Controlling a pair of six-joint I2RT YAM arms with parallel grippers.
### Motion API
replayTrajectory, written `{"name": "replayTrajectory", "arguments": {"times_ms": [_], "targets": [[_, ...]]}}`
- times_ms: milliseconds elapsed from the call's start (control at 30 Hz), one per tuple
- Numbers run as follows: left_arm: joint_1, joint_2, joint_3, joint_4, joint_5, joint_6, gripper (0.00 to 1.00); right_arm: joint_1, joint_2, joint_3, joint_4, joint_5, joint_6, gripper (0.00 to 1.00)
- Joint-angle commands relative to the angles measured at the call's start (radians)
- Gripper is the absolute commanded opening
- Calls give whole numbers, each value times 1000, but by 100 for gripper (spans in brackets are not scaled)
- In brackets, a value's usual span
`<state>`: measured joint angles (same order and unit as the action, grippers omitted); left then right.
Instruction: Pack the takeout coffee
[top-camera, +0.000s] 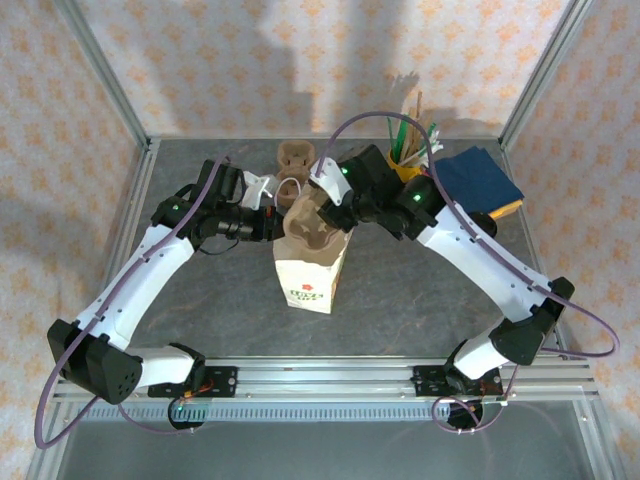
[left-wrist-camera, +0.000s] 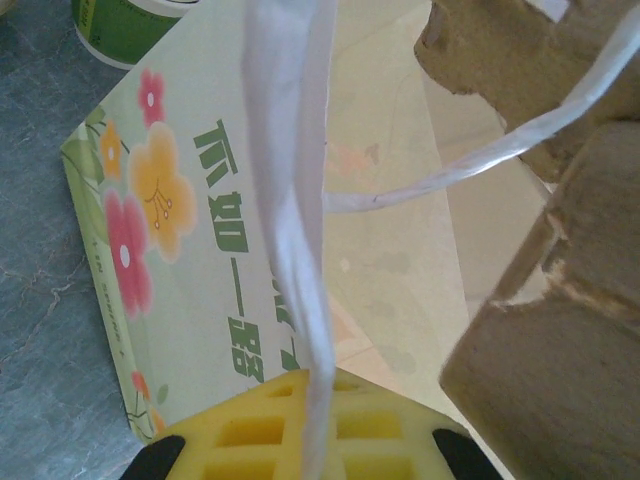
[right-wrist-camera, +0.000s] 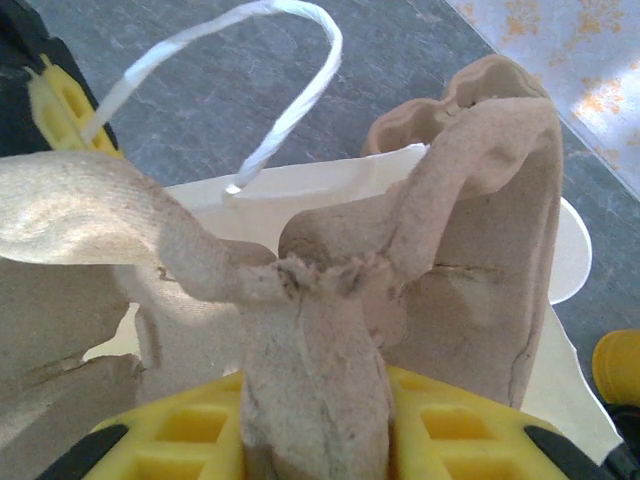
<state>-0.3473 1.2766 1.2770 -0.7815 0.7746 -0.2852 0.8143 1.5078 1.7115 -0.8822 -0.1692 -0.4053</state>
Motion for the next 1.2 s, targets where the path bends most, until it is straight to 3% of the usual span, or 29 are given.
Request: {"name": "replayTrajectory", "arguments": {"times_ms": [0,533,833,1167], "targets": [[-7,-3,-5,-22,12,25,0,-5,11,17,-14,40,-26,30],[-7,1,12,-24,12,22,0,-4,-2,-157,29,-35,-92,29],[-7,12,23,-21,14,24,0,-2,28,-141,8,-71,-91,28],[-6,9,29,-32,-68,27,0,8,-1,-177,-47,28,-35,27]]}}
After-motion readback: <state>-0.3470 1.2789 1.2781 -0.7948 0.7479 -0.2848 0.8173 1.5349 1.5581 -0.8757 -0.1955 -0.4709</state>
